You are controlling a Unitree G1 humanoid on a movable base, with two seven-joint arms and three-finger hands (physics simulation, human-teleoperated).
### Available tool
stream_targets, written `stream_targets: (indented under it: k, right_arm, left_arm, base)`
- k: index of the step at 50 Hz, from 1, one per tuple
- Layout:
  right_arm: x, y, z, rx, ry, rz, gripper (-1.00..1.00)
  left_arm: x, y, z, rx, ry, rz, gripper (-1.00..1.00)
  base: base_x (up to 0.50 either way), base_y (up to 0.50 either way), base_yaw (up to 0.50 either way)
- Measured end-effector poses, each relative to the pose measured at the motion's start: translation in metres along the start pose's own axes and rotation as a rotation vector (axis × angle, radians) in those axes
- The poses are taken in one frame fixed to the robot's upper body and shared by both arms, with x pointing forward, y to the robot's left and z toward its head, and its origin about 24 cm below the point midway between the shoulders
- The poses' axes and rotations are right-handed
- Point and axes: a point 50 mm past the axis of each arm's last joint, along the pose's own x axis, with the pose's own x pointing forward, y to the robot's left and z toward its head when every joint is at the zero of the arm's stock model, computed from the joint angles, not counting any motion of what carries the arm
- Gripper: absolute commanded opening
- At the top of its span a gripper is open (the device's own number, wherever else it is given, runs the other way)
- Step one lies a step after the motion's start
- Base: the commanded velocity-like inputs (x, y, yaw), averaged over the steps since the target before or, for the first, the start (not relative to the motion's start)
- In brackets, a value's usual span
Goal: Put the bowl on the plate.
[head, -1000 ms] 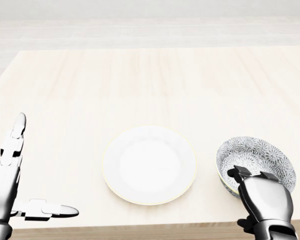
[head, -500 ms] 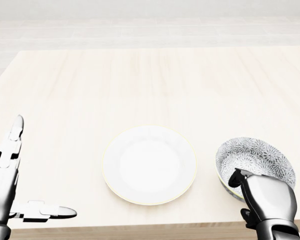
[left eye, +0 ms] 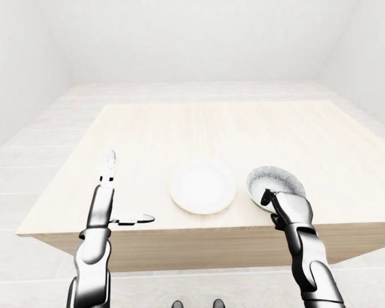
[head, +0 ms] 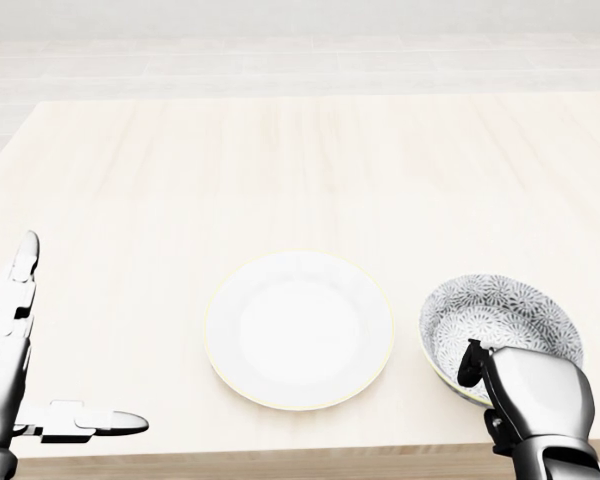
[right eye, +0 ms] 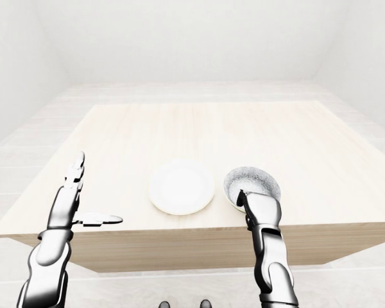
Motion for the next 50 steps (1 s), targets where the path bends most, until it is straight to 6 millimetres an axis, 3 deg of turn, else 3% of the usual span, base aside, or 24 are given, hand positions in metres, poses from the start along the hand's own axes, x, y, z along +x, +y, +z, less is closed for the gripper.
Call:
stream_targets:
  k: [50]
  right_arm:
    - [0.001, -0.042, 0.012, 0.014, -0.042, -0.051, -0.33]
  left_arm:
    - [0.002, 0.003, -0.002, -0.003, 0.01, 0.008, 1.0]
  base:
    - [0.0, 0.0, 0.0]
